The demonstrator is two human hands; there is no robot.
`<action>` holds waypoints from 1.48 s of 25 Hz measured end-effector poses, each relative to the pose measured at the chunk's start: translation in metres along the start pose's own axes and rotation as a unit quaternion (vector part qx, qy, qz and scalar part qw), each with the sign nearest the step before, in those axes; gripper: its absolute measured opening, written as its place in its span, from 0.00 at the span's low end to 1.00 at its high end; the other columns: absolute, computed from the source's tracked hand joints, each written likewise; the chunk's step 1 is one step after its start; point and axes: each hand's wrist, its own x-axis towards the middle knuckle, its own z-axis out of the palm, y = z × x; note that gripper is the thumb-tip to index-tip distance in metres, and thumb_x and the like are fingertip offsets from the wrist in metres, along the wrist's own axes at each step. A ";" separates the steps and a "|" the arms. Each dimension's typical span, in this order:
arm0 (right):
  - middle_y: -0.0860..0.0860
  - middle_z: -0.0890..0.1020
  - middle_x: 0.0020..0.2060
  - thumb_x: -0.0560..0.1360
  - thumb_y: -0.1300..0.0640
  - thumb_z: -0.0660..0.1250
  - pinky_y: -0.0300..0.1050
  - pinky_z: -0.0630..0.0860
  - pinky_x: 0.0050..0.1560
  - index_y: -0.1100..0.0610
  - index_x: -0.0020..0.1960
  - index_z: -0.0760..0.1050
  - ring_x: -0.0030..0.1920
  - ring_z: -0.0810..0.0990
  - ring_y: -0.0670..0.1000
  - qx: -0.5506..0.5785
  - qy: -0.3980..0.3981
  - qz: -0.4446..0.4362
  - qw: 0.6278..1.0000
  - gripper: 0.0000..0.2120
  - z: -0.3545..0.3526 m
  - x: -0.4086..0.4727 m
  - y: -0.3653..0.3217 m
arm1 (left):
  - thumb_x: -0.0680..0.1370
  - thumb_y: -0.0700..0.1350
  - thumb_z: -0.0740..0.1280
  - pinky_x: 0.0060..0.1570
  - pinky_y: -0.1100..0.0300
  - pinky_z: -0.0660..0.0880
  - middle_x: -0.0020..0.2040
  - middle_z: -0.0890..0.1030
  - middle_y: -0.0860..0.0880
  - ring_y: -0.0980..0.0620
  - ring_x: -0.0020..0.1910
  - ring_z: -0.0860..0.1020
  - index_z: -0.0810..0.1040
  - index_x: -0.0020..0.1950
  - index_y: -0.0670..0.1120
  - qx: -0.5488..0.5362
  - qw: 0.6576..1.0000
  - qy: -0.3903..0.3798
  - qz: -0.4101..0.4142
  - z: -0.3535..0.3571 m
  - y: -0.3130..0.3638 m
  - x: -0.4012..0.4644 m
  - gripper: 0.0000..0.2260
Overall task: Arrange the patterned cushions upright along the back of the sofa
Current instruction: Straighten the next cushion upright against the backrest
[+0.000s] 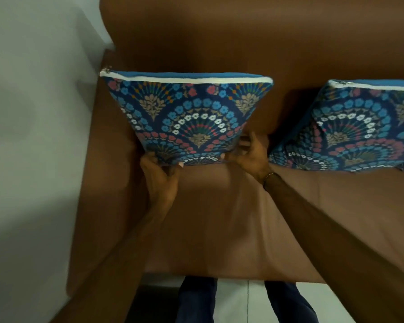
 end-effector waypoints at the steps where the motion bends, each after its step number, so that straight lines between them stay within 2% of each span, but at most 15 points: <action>1: 0.44 0.80 0.51 0.68 0.59 0.84 0.40 0.80 0.55 0.58 0.68 0.74 0.51 0.81 0.42 -0.009 0.022 0.010 1.000 0.32 -0.014 -0.009 0.010 | 0.74 0.42 0.79 0.62 0.46 0.78 0.66 0.74 0.40 0.48 0.61 0.77 0.66 0.71 0.40 0.014 1.000 -0.016 0.001 0.017 0.006 -0.019 0.32; 5: 0.51 0.83 0.39 0.73 0.64 0.78 0.23 0.74 0.44 0.66 0.49 0.82 0.35 0.80 0.30 -0.026 0.070 0.029 0.997 0.08 -0.102 -0.055 0.071 | 0.76 0.36 0.77 0.57 0.68 0.79 0.68 0.72 0.45 0.65 0.56 0.77 0.68 0.74 0.38 0.001 0.993 -0.115 0.029 0.100 0.040 -0.075 0.30; 7: 0.58 0.84 0.39 0.76 0.65 0.75 0.21 0.74 0.44 0.69 0.44 0.81 0.34 0.80 0.32 -0.056 0.108 0.026 0.992 0.07 -0.176 -0.083 0.106 | 0.75 0.37 0.78 0.56 0.73 0.76 0.72 0.71 0.44 0.60 0.61 0.77 0.67 0.77 0.38 -0.003 0.987 -0.155 0.042 0.150 0.069 -0.101 0.34; 10: 0.53 0.85 0.38 0.74 0.58 0.76 0.39 0.82 0.52 0.59 0.41 0.80 0.35 0.80 0.38 -0.068 0.184 0.041 0.980 0.07 -0.288 -0.099 0.146 | 0.69 0.47 0.81 0.72 0.51 0.73 0.76 0.71 0.43 0.44 0.72 0.73 0.64 0.80 0.44 0.002 0.981 -0.176 0.077 0.213 0.110 -0.117 0.44; 11: 0.48 0.84 0.39 0.71 0.53 0.77 0.47 0.83 0.54 0.55 0.43 0.79 0.38 0.80 0.40 -0.047 0.201 0.048 0.977 0.09 -0.324 -0.096 0.151 | 0.67 0.48 0.82 0.75 0.49 0.70 0.77 0.71 0.43 0.45 0.74 0.72 0.62 0.82 0.45 0.008 0.981 -0.173 0.085 0.231 0.125 -0.120 0.48; 13: 0.45 0.79 0.53 0.67 0.47 0.80 0.51 0.78 0.60 0.52 0.61 0.73 0.52 0.79 0.48 0.006 0.168 0.056 0.984 0.27 -0.375 -0.085 0.140 | 0.67 0.45 0.85 0.77 0.54 0.65 0.81 0.66 0.45 0.50 0.76 0.67 0.55 0.84 0.48 -0.006 0.982 -0.167 0.083 0.256 0.156 -0.121 0.55; 15: 0.48 0.74 0.66 0.70 0.58 0.82 0.50 0.75 0.64 0.51 0.74 0.61 0.63 0.74 0.50 0.060 0.095 0.063 0.992 0.42 -0.400 -0.066 0.124 | 0.67 0.42 0.85 0.74 0.57 0.64 0.83 0.62 0.46 0.55 0.76 0.63 0.49 0.85 0.50 -0.036 0.984 -0.153 0.090 0.274 0.177 -0.120 0.58; 19: 0.49 0.78 0.65 0.64 0.64 0.85 0.61 0.78 0.68 0.52 0.75 0.62 0.65 0.79 0.52 0.083 0.099 0.025 0.991 0.48 -0.401 -0.035 0.113 | 0.71 0.42 0.83 0.76 0.59 0.66 0.82 0.65 0.46 0.51 0.78 0.66 0.48 0.86 0.47 -0.068 0.986 -0.135 0.068 0.299 0.182 -0.122 0.55; 22: 0.43 0.80 0.60 0.63 0.63 0.85 0.52 0.80 0.66 0.49 0.69 0.65 0.58 0.81 0.40 0.083 0.130 0.019 0.988 0.42 -0.393 -0.035 0.130 | 0.72 0.42 0.82 0.70 0.72 0.69 0.80 0.67 0.46 0.51 0.77 0.68 0.53 0.85 0.44 -0.077 0.989 -0.113 0.062 0.310 0.175 -0.126 0.50; 25: 0.37 0.79 0.58 0.65 0.60 0.85 0.38 0.81 0.58 0.49 0.71 0.66 0.54 0.81 0.31 0.106 0.159 0.008 0.982 0.42 -0.385 -0.033 0.139 | 0.71 0.49 0.83 0.76 0.65 0.67 0.80 0.66 0.47 0.53 0.76 0.67 0.54 0.84 0.44 -0.088 0.990 -0.096 0.062 0.319 0.162 -0.131 0.51; 27: 0.39 0.78 0.61 0.64 0.56 0.86 0.40 0.80 0.59 0.49 0.73 0.66 0.60 0.80 0.38 0.112 0.168 0.018 0.979 0.44 -0.383 -0.035 0.143 | 0.69 0.63 0.79 0.76 0.63 0.68 0.78 0.69 0.43 0.52 0.74 0.70 0.59 0.81 0.44 -0.065 0.995 -0.063 0.036 0.327 0.155 -0.146 0.51; 30: 0.49 0.79 0.62 0.67 0.56 0.84 0.41 0.81 0.55 0.55 0.71 0.70 0.60 0.80 0.52 0.096 0.157 0.072 0.980 0.37 -0.390 -0.044 0.158 | 0.72 0.60 0.73 0.59 0.43 0.81 0.56 0.79 0.44 0.43 0.56 0.80 0.71 0.60 0.45 -0.024 0.998 -0.042 0.051 0.351 0.151 -0.185 0.26; 32: 0.51 0.81 0.56 0.71 0.59 0.82 0.38 0.83 0.47 0.61 0.66 0.76 0.55 0.83 0.55 0.111 0.165 0.103 0.975 0.27 -0.415 -0.054 0.176 | 0.75 0.53 0.73 0.52 0.37 0.81 0.50 0.78 0.51 0.43 0.51 0.81 0.73 0.55 0.47 -0.021 0.988 -0.123 0.095 0.380 0.168 -0.215 0.16; 34: 0.50 0.82 0.48 0.72 0.58 0.81 0.46 0.86 0.51 0.62 0.58 0.79 0.51 0.85 0.55 0.116 0.228 0.115 0.960 0.19 -0.454 -0.066 0.197 | 0.76 0.50 0.74 0.56 0.38 0.81 0.55 0.81 0.47 0.45 0.56 0.81 0.77 0.60 0.46 -0.016 0.973 -0.192 0.124 0.418 0.193 -0.239 0.15; 37: 0.49 0.80 0.41 0.70 0.51 0.81 0.57 0.82 0.57 0.56 0.48 0.75 0.42 0.80 0.46 0.092 0.382 0.093 0.915 0.18 -0.541 -0.085 0.226 | 0.77 0.47 0.75 0.63 0.41 0.80 0.67 0.79 0.43 0.50 0.63 0.78 0.74 0.74 0.47 -0.013 0.958 -0.235 0.166 0.486 0.233 -0.267 0.26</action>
